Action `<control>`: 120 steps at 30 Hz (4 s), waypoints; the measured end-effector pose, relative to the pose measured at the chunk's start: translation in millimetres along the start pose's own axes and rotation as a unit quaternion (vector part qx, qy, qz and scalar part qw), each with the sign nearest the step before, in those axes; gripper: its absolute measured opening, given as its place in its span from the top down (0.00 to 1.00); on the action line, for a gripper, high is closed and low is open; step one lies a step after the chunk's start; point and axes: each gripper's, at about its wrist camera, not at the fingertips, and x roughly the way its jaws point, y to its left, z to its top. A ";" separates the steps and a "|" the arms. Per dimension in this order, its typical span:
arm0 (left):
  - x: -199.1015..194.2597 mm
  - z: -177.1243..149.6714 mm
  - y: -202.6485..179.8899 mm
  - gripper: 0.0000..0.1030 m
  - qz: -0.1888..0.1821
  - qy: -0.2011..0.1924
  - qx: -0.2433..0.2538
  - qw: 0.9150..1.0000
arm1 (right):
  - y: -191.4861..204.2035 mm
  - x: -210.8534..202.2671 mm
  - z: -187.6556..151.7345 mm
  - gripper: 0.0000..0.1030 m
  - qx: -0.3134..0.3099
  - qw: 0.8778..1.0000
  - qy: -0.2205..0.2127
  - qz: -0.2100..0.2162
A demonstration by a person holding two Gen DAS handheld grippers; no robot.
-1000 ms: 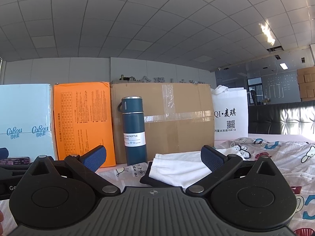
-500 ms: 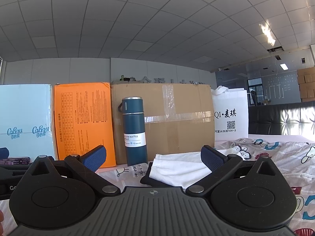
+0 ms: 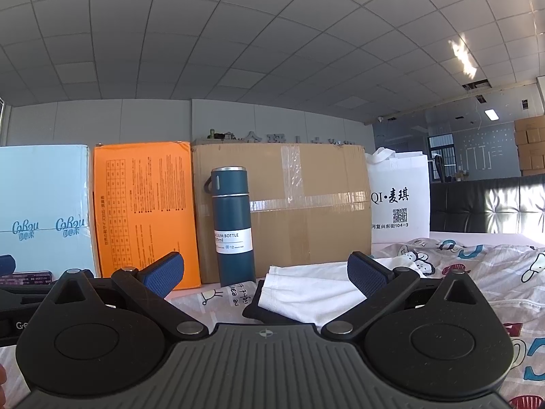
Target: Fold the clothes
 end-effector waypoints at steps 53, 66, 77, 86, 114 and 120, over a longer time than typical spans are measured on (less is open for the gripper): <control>0.7 1.1 -0.2 0.00 0.001 -0.003 0.000 1.000 | -0.6 -1.7 0.4 0.00 0.001 1.000 -0.001 0.001; -2.3 1.8 2.6 0.00 -0.002 -0.012 -0.007 1.000 | -4.5 -4.3 0.5 0.00 0.013 1.000 -0.004 0.007; -19.2 7.5 1.5 0.00 0.014 -0.058 0.005 0.998 | -13.7 -17.3 2.1 0.00 0.059 0.996 -0.045 0.049; -57.6 19.8 11.3 0.00 0.032 -0.099 0.016 0.994 | -23.2 -28.0 3.1 0.00 0.096 0.990 -0.076 0.072; -229.5 53.0 245.4 0.00 0.279 -0.158 -0.019 0.947 | 162.8 -120.3 37.7 0.00 0.081 0.924 0.074 0.366; -267.2 39.3 325.4 0.00 0.360 -0.152 -0.103 0.915 | 242.1 -135.9 49.3 0.00 0.050 0.894 0.092 0.437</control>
